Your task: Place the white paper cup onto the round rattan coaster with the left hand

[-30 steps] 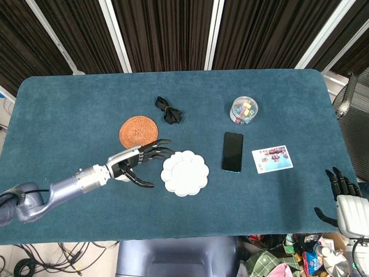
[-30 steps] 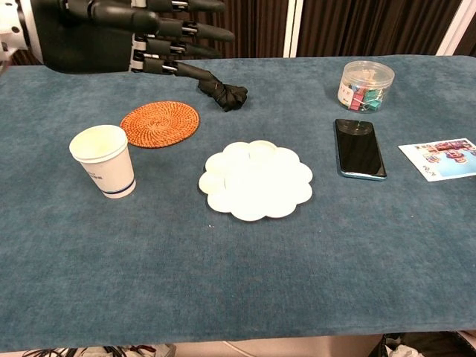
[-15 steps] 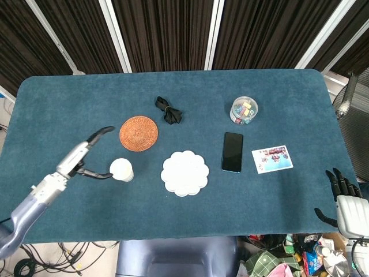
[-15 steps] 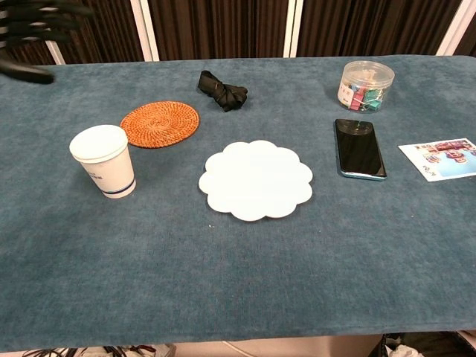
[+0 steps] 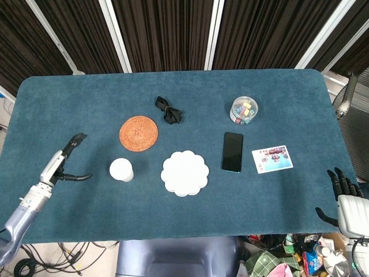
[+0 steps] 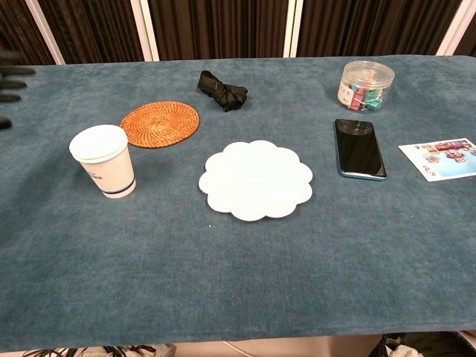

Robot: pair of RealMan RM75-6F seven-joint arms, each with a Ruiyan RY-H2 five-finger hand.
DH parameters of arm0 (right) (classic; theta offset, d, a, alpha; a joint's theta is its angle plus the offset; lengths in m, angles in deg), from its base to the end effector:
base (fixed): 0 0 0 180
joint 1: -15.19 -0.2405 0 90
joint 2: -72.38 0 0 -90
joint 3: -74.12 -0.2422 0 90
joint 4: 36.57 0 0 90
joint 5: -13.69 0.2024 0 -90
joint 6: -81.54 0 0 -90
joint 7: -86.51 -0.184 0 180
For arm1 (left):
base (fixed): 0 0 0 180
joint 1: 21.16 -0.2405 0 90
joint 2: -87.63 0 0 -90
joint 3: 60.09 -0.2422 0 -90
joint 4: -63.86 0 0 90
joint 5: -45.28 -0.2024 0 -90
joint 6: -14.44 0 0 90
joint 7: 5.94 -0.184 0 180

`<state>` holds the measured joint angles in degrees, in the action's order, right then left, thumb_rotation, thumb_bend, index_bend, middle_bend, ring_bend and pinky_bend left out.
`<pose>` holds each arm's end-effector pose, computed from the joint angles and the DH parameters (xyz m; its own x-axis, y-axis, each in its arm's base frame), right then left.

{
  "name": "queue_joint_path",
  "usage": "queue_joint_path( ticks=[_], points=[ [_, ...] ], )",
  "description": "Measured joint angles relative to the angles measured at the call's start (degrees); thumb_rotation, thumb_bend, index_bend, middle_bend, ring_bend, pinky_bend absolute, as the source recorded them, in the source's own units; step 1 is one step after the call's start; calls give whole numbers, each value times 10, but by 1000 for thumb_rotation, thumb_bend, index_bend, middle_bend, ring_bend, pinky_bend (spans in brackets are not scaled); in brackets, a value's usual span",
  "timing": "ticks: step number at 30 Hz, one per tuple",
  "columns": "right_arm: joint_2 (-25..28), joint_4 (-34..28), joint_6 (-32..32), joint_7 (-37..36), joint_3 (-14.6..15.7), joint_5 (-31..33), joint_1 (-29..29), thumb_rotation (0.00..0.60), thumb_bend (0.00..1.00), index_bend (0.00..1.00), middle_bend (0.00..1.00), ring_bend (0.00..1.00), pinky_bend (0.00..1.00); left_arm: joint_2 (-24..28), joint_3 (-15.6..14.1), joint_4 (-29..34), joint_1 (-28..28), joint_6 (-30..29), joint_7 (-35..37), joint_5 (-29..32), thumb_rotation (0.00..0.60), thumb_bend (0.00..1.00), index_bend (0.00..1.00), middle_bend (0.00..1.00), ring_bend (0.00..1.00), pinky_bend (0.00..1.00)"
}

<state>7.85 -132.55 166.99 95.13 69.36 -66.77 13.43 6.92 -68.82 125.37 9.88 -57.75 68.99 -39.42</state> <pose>-0.3067 -0.2079 0.1645 0.4585 -0.0053 0.8887 -0.8810 0.1285 0.4553 -0.2831 0.3327 0.0614 -0.4789 0.3971 0.7829 0.8483 -0.0200 0.5291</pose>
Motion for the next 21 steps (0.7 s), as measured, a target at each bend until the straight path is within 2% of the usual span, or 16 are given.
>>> queue_joint_path(
  ticks=[5,9,15,21],
  points=[
    [1,0,0,-4,1,-2,0,600,123,37,18,128,184,-51,-20,-70,-7,20,34,-42,600,0,0,18,0,0],
    [2,-3,-2,-8,2,-2,1,600,124,37,18,128,184,-74,-27,-95,-9,31,51,-56,600,0,0,15,0,0],
    [3,-4,-1,-9,3,-5,1,600,124,37,18,128,185,-104,-24,-131,-10,47,68,-62,600,0,0,47,0,0],
    [3,-5,-1,-10,3,-4,1,600,125,37,18,128,184,-129,-5,-156,-8,60,78,-55,600,0,0,64,0,0]
  ],
)
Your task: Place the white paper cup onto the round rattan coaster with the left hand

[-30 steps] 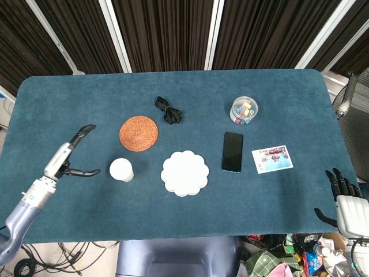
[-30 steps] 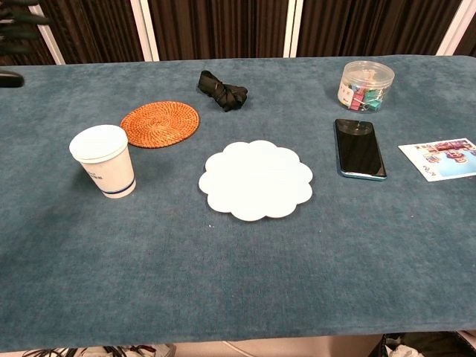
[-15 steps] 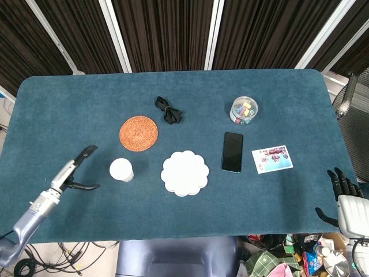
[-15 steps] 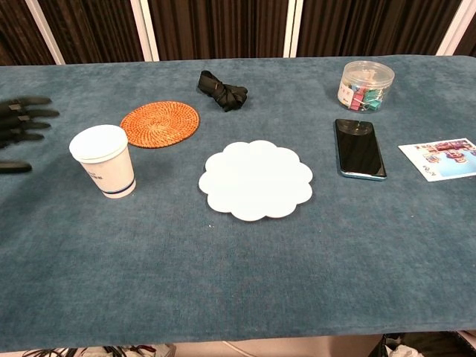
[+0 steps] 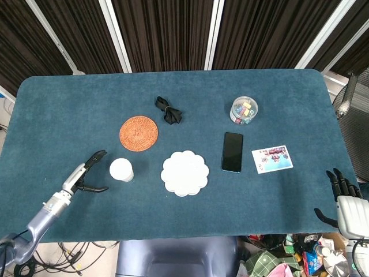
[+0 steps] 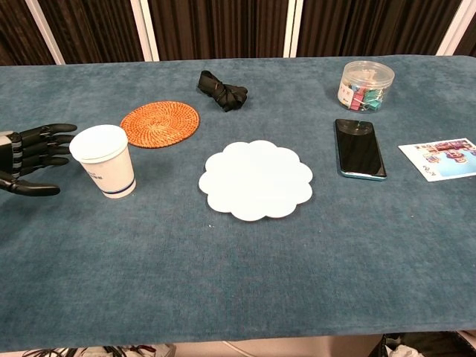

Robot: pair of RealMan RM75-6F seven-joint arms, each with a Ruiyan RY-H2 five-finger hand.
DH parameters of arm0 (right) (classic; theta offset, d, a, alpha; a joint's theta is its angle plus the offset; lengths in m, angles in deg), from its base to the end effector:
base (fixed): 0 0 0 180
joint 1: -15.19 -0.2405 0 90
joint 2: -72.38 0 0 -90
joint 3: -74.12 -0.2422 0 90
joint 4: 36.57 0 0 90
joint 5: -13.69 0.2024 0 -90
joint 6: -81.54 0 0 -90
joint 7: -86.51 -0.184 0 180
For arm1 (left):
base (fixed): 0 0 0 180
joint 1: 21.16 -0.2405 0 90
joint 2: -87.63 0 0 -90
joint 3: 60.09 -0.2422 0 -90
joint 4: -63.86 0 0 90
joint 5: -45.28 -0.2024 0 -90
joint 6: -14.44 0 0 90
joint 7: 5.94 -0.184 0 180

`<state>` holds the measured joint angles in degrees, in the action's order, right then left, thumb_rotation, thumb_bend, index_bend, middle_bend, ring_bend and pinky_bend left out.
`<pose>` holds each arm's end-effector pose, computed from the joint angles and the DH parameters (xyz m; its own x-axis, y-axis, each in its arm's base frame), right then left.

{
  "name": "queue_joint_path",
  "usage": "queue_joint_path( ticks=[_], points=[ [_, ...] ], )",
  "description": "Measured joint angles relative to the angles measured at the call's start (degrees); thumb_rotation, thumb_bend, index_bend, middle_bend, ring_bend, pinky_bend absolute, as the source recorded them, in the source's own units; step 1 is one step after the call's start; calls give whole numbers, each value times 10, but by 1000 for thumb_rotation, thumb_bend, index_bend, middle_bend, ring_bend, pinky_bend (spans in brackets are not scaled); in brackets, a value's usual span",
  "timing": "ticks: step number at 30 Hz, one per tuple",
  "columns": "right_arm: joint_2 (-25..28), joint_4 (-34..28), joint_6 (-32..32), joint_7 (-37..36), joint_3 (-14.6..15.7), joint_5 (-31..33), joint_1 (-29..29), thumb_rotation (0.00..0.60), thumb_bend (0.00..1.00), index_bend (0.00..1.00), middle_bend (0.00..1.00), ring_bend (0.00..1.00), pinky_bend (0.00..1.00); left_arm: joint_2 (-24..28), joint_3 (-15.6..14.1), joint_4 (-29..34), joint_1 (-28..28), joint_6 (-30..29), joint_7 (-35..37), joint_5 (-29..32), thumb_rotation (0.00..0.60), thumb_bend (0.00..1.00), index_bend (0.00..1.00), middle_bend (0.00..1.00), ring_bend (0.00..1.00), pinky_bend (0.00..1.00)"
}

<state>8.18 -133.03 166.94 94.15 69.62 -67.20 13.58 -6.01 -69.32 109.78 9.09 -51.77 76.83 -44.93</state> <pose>-0.3052 -0.2064 0.1640 0.4416 -0.0088 0.8971 -0.8899 0.1227 0.4393 -0.2944 0.3271 -0.0102 -0.4971 0.4955 0.7123 0.8406 0.0712 0.5370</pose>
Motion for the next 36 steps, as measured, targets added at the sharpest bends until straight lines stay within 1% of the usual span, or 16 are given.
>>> queue_joint_path(
  ticks=[8,17,23,25,28,31,34,36],
  points=[
    [0,0,-2,0,-1,4,-1,600,124,37,18,128,184,-17,20,-7,17,-7,0,-9,600,2,7,95,0,0],
    [1,0,-6,-2,-2,7,-2,600,124,38,18,128,184,-24,27,4,29,3,-25,-16,600,28,36,135,0,0],
    [1,-1,-8,-2,-2,8,-2,600,124,38,18,128,185,-26,30,14,35,19,-36,-14,600,81,64,210,0,0],
    [1,-2,-8,-2,-2,9,-2,600,124,37,18,128,185,-27,31,16,36,19,-39,-15,600,100,75,216,0,0],
    [2,-2,-9,-2,-2,10,-2,600,124,37,18,128,185,-28,32,19,37,16,-49,-18,600,143,107,225,0,0],
    [2,-3,-10,0,-1,9,-3,600,124,37,18,128,184,-29,33,20,37,13,-58,-19,600,214,170,255,0,3],
    [2,-3,-10,0,-1,9,-3,600,124,37,18,128,185,-31,37,22,35,12,-69,-15,600,254,230,291,0,17],
    [2,-3,-10,-1,-2,9,-3,600,124,37,18,128,185,-31,40,22,33,13,-76,-12,600,262,265,311,0,22]
  ],
)
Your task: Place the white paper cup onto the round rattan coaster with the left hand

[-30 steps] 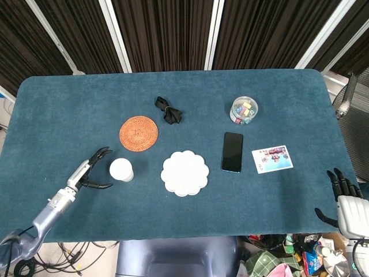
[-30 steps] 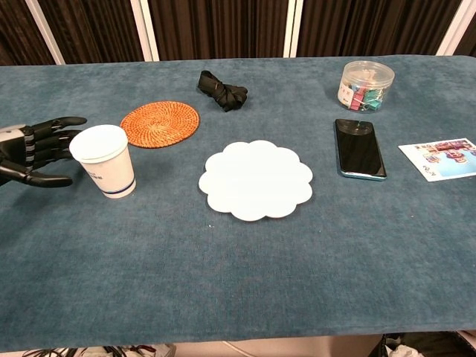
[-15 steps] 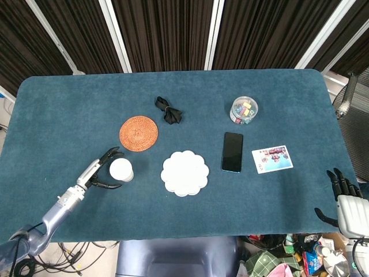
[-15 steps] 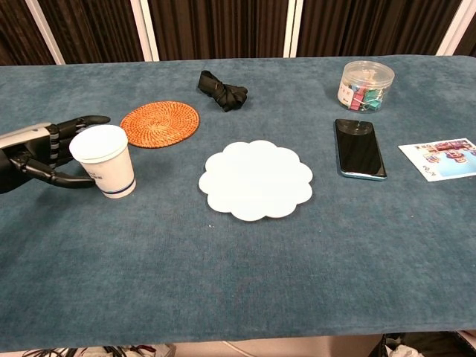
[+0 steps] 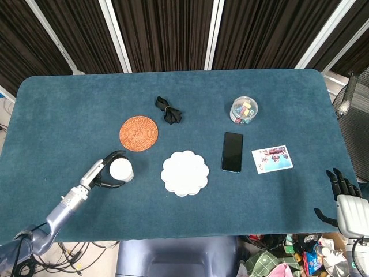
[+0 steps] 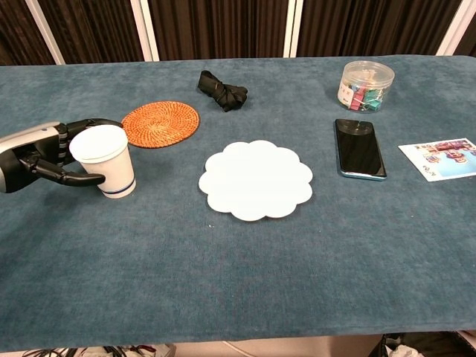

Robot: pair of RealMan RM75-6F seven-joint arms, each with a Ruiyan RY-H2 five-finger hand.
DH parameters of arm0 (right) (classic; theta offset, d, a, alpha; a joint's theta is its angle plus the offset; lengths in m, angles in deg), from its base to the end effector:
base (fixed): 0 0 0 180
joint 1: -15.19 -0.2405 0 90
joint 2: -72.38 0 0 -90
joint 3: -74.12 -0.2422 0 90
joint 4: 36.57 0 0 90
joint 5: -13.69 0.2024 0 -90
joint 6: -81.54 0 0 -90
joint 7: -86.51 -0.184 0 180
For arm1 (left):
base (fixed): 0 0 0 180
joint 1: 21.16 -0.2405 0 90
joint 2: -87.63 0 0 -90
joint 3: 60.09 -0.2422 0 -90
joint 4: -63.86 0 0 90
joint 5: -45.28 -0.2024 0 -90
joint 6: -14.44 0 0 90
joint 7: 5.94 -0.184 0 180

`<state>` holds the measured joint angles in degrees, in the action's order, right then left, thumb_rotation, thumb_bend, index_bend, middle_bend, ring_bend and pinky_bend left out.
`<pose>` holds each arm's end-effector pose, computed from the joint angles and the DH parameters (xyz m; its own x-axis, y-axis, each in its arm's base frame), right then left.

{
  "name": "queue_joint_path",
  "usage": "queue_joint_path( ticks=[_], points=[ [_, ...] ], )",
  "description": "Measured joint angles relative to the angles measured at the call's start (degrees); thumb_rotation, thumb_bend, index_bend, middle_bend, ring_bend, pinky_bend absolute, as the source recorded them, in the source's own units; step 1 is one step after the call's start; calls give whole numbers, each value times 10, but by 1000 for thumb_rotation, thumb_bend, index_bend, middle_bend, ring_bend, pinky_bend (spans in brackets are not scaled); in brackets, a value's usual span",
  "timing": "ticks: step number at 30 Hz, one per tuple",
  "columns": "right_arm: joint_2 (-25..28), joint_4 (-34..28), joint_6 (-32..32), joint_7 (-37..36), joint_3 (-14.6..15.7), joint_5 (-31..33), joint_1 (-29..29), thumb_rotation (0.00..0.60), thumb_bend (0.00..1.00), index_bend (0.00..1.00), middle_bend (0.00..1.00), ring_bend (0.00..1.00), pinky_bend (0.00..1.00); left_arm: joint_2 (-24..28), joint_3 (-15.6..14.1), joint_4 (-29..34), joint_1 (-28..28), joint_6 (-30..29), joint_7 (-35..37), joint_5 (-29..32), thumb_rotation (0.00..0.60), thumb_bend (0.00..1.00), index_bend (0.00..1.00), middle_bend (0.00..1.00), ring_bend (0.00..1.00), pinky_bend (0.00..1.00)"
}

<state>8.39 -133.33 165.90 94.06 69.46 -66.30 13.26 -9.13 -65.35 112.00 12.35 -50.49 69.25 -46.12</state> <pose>-0.3068 -0.2083 0.1629 0.4352 -0.0231 0.9000 -0.8913 0.1303 0.4343 -0.2499 0.3412 -0.0340 -0.4312 0.5327 0.7282 0.8506 -0.0293 0.5251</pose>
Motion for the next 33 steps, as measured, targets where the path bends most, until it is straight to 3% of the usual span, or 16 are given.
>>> queue_joint_path(
  ticks=[5,21,33],
  points=[
    [0,0,1,1,0,0,0,600,125,37,18,128,184,2,8,3,-4,-6,-16,4,600,271,307,339,0,30],
    [0,-2,0,3,-1,5,0,600,125,37,18,128,185,56,45,67,17,-10,-23,13,600,272,285,335,0,31],
    [0,-3,1,7,-3,11,1,600,125,37,18,127,185,89,114,73,104,133,-46,75,600,271,274,327,0,32]
  ],
)
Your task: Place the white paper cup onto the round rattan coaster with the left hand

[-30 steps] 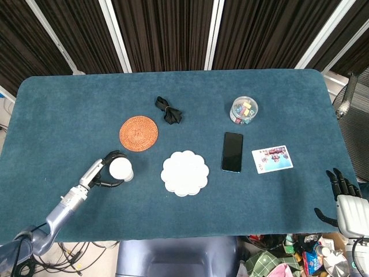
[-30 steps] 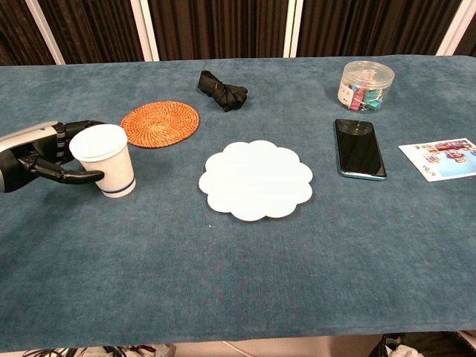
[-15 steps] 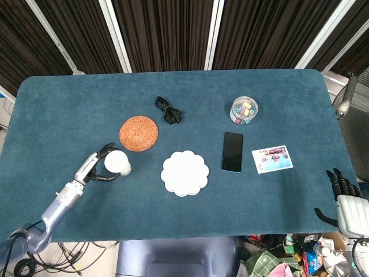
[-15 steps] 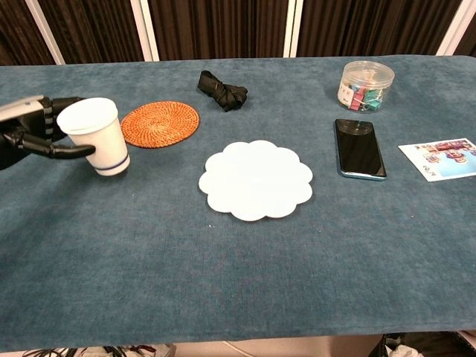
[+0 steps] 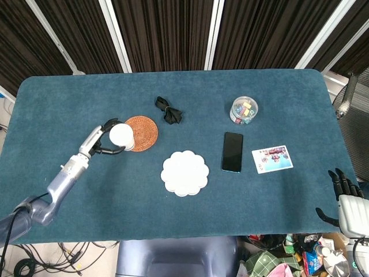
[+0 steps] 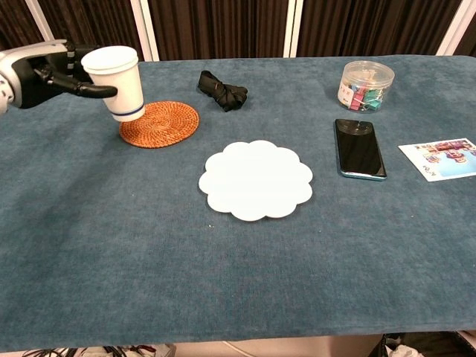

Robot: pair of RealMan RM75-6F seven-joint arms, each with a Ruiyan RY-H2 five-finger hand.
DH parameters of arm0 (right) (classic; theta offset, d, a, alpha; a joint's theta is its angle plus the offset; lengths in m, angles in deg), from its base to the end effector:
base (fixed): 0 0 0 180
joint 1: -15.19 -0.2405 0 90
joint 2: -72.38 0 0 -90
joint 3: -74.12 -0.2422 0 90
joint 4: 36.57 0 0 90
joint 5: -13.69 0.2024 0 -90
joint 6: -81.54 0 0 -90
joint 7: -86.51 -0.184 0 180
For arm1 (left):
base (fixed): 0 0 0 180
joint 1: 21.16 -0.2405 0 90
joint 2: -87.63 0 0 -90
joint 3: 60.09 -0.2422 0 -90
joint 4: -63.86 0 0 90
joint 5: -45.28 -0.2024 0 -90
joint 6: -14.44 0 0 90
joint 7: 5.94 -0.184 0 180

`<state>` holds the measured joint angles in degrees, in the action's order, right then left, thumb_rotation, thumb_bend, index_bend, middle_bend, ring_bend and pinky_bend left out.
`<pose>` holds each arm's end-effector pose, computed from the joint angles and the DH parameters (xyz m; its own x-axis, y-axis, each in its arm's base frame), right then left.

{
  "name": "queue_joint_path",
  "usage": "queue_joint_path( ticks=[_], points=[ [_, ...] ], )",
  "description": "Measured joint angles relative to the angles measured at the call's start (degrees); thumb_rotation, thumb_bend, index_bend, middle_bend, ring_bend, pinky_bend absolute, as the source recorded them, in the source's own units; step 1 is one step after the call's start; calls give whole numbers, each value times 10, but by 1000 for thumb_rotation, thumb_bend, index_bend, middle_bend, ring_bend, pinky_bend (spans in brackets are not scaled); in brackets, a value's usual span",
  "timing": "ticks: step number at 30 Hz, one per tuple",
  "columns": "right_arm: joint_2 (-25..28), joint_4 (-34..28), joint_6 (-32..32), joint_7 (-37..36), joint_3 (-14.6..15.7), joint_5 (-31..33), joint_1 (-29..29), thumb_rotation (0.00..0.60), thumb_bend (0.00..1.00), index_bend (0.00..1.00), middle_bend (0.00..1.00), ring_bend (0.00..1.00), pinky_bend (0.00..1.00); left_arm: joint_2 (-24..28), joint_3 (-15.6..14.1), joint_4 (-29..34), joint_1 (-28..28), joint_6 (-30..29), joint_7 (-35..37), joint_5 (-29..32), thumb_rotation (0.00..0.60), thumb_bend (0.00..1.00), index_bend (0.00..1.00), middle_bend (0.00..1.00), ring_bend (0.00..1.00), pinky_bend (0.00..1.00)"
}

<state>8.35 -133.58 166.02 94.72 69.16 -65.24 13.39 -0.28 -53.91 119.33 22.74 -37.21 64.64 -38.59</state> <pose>-0.3090 -0.2081 0.1645 0.4392 -0.0208 0.8982 -0.8868 0.1500 0.4371 -0.2012 0.4292 0.0213 -0.4275 0.4420 0.7886 0.8660 -0.0500 0.4975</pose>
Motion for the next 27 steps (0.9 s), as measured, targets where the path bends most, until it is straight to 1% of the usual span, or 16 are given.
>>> queue_joint_path(
  ticks=[2,7,17,23,27],
  points=[
    [0,-1,2,2,0,0,1,600,126,37,18,128,185,-3,7,-14,12,21,-4,9,600,271,273,326,0,32],
    [0,-4,8,5,0,-2,3,600,126,37,18,128,184,-22,12,-59,29,46,-11,15,600,271,273,325,0,32],
    [0,-8,5,4,-4,9,3,600,125,37,18,128,184,-76,14,-158,61,102,41,17,600,271,262,315,0,31],
    [0,-10,3,2,-4,10,3,600,126,37,18,128,184,-114,6,-215,72,118,77,7,600,271,257,310,0,31],
    [1,-12,4,2,-5,13,4,600,126,37,18,128,184,-135,-1,-246,78,116,91,-2,600,270,248,305,0,31]
  ],
)
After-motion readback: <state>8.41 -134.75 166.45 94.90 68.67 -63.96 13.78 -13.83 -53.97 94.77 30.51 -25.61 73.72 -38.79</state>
